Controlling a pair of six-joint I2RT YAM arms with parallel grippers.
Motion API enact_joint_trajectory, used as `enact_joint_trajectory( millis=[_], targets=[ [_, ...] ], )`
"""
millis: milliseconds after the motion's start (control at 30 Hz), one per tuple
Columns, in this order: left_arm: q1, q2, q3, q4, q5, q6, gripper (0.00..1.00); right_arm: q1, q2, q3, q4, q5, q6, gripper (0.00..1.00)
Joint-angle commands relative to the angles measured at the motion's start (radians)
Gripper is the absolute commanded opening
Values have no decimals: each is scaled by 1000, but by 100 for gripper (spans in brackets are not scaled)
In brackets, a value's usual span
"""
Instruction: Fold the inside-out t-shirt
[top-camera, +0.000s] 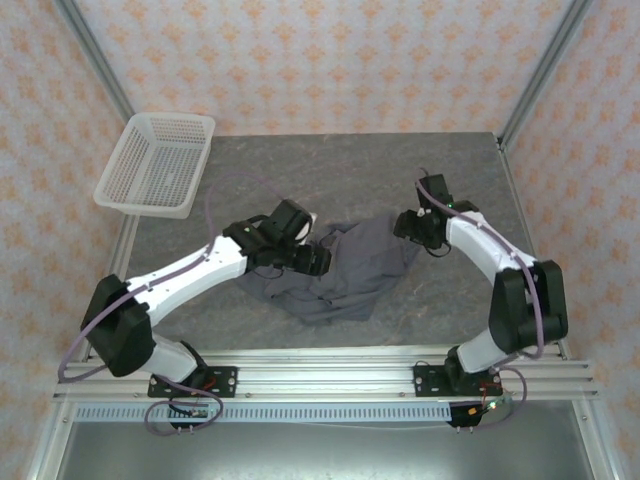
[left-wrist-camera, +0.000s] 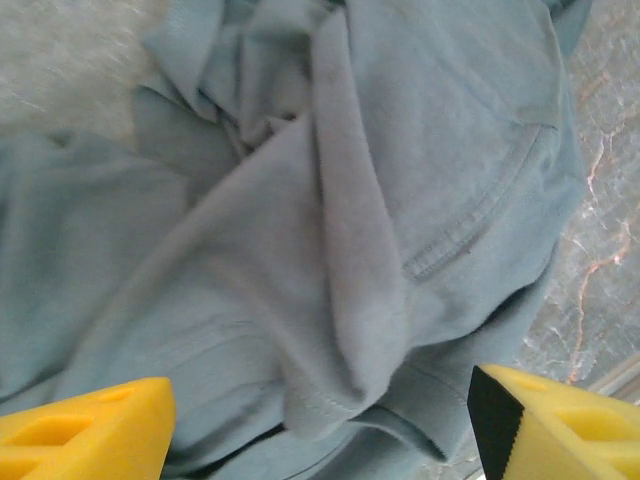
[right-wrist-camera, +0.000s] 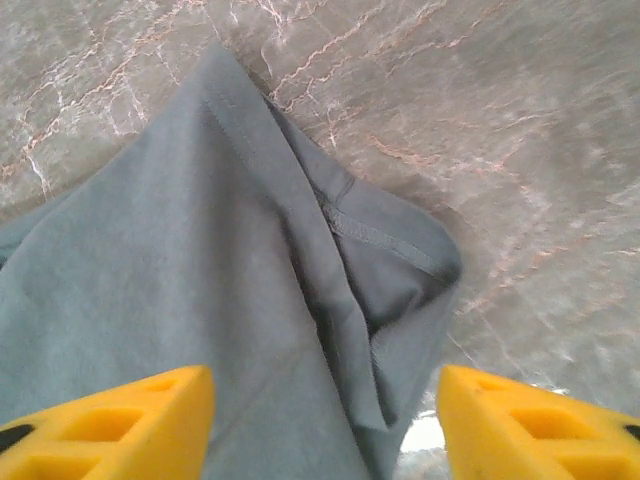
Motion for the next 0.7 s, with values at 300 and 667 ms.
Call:
enact_joint_trajectory(
  millis=[300,667],
  targets=[
    [8,-78,7,1,-93,-12,78,-17,178,47,29,-222,212,56],
    [8,-31,34,16,-90,-29,78,-10,100,25,-76,-105,493,50]
  ],
)
